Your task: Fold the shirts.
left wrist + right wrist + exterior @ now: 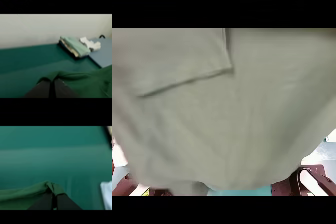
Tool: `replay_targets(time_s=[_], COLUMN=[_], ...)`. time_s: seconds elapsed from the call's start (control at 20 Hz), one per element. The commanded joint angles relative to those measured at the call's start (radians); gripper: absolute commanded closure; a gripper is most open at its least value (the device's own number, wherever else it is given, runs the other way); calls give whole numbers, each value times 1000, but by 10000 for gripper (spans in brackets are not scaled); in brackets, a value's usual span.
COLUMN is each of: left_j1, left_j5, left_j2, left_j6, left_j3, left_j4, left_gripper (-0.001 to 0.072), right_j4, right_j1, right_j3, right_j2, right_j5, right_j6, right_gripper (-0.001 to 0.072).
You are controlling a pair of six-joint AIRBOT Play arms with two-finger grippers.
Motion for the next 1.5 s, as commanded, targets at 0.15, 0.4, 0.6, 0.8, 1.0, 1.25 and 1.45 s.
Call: replay_targets(time_s=[0.15,0.4,0.6,0.8,1.0,1.25,1.45], left_j1=[-177,-177,-177,-175,-177,-179,-177], left_j5=[-32,246,297,262,-93,-225,-242], left_j2=[-399,-722,-874,-895,-894,-893,-893], left_j6=[1,11,78,100,130,68,60], left_j3=[-328,-197,17,103,123,-4,-95], left_j4=[272,238,132,142,181,313,401], left_gripper=[682,682,682,682,682,683,683], right_j4=[-13,-13,-13,-13,-15,-13,-14], right_j1=[111,111,111,111,111,101,98], right_j3=[-218,-119,51,134,24,-300,-441], right_j2=[-390,-684,-808,-826,-762,-651,-616], right_j5=[60,-84,-194,-185,-37,-81,-86], right_j6=[27,27,27,-11,-48,-57,-80], right_gripper=[695,695,695,695,695,695,695])
